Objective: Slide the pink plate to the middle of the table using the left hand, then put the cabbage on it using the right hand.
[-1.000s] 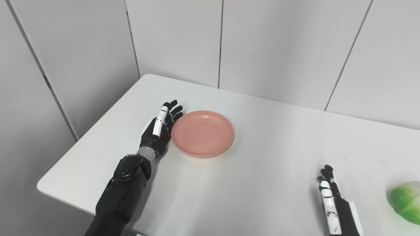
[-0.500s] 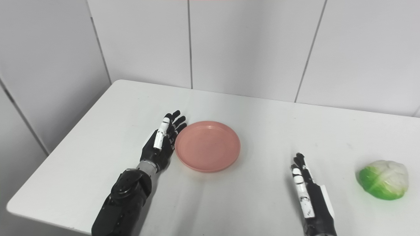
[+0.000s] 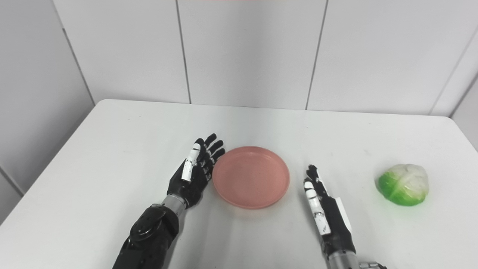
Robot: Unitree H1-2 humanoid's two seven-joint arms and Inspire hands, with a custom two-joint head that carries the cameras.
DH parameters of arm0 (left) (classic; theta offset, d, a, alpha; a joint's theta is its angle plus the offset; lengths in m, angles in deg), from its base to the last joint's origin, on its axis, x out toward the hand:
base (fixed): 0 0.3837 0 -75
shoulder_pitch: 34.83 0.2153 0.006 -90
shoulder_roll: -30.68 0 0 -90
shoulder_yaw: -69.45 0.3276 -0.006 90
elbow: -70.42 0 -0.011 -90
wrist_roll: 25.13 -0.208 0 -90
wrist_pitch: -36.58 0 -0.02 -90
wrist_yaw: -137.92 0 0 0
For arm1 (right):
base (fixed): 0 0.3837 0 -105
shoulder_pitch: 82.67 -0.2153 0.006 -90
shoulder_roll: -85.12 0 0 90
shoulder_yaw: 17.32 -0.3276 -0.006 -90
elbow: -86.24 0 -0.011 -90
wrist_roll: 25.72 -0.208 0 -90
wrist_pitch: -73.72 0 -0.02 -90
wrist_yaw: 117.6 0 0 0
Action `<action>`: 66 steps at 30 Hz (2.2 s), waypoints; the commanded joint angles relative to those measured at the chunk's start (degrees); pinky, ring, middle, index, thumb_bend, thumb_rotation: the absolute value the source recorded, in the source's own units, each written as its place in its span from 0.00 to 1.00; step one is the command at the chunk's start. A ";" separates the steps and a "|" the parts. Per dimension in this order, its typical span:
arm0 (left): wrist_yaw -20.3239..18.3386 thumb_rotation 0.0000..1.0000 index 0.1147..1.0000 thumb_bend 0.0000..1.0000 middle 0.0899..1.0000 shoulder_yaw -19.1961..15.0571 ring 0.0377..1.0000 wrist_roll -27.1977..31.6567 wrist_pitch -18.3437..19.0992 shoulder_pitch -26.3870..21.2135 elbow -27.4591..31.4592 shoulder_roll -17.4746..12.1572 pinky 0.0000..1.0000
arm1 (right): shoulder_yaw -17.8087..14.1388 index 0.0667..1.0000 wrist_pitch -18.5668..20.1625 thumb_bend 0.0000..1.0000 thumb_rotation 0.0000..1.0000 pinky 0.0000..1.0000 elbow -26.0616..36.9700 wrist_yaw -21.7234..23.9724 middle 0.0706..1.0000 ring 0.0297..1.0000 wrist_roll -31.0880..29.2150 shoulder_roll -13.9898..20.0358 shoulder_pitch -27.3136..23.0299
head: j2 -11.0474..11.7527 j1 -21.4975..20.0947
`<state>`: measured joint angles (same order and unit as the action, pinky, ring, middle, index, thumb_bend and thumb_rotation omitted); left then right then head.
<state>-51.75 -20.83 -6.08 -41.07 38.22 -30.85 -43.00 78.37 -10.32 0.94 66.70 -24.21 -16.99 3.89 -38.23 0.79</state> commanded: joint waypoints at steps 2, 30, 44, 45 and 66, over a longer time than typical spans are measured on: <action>-0.86 1.00 0.94 0.42 0.95 -0.57 0.96 0.98 1.85 1.77 -2.10 0.31 0.97 | 1.06 0.97 -0.47 0.22 1.00 0.98 -0.47 0.71 0.97 0.96 0.16 -0.90 -0.93 | -0.01 -1.44; -4.85 1.00 0.92 0.45 0.93 -4.70 0.94 4.10 0.34 2.95 -5.57 -2.09 0.95 | 0.18 0.93 -2.82 0.54 1.00 0.88 5.28 -5.15 0.94 0.93 15.22 2.32 -3.27 | 0.84 -17.75; -13.43 0.94 0.90 0.51 0.92 -7.86 0.93 7.61 -5.94 -0.31 -19.18 -6.25 0.94 | -4.04 0.92 -1.85 0.99 0.68 0.85 14.95 -7.02 0.89 0.88 23.94 4.76 -11.16 | 3.25 -25.06; -14.73 0.92 0.91 0.52 0.92 -8.30 0.93 8.28 -6.34 -0.81 -20.95 -6.53 0.94 | -5.01 0.92 -2.08 1.00 0.66 0.86 15.73 -7.14 0.89 0.88 24.10 5.57 -11.88 | 3.50 -25.50; -20.24 0.83 0.84 0.53 0.84 -11.39 0.84 8.62 -10.85 -4.21 -33.43 -10.36 0.82 | -17.62 1.00 9.99 1.00 0.55 0.86 20.07 -1.13 0.97 0.94 27.36 21.38 -13.21 | 4.29 -29.86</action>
<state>-71.22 -31.78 3.08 -51.97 27.61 -58.39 -53.30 61.44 -1.67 20.28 64.89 3.19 2.95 -8.53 -34.01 -29.00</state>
